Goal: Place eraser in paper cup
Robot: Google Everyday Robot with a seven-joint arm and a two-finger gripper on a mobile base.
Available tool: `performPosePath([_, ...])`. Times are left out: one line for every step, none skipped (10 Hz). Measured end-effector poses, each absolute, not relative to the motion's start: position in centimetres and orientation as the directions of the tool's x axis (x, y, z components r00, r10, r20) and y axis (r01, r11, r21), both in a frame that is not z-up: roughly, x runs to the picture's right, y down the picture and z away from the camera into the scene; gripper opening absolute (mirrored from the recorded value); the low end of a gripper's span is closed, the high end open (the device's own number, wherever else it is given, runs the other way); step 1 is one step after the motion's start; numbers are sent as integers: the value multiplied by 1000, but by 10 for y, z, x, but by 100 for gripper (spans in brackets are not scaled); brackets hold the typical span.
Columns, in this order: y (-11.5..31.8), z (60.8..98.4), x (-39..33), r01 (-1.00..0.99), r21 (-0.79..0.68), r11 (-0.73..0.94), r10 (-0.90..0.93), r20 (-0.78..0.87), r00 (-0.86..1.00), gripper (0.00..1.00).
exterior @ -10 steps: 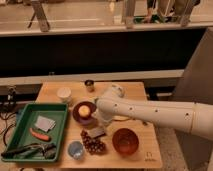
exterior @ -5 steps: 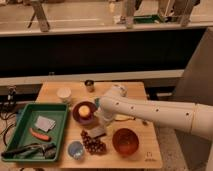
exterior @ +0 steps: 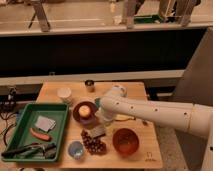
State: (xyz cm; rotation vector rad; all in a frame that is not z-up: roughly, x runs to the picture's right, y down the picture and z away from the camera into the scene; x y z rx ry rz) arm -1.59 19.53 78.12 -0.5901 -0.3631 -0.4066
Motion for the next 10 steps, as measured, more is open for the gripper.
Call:
performPosePath([197, 784, -17, 461, -465, 756, -257, 437, 862, 80])
performPosePath([200, 787, -17, 454, -473, 755, -250, 433, 866, 80])
performPosePath([201, 789, -18, 453, -475, 754, -249, 432, 867, 80])
performPosePath([201, 789, -18, 451, -477, 755, -248, 429, 869, 77])
performPosePath([201, 789, -18, 448, -478, 755, -247, 427, 870, 67])
performPosePath([201, 789, -18, 447, -476, 757, -246, 427, 870, 59])
performPosePath([201, 789, -18, 446, -474, 760, -244, 428, 870, 56])
performPosePath([200, 788, -17, 444, -470, 763, -243, 428, 871, 55])
performPosePath([200, 788, -16, 444, -467, 765, -244, 427, 871, 55])
performPosePath([200, 789, -16, 445, -466, 764, -246, 427, 870, 55])
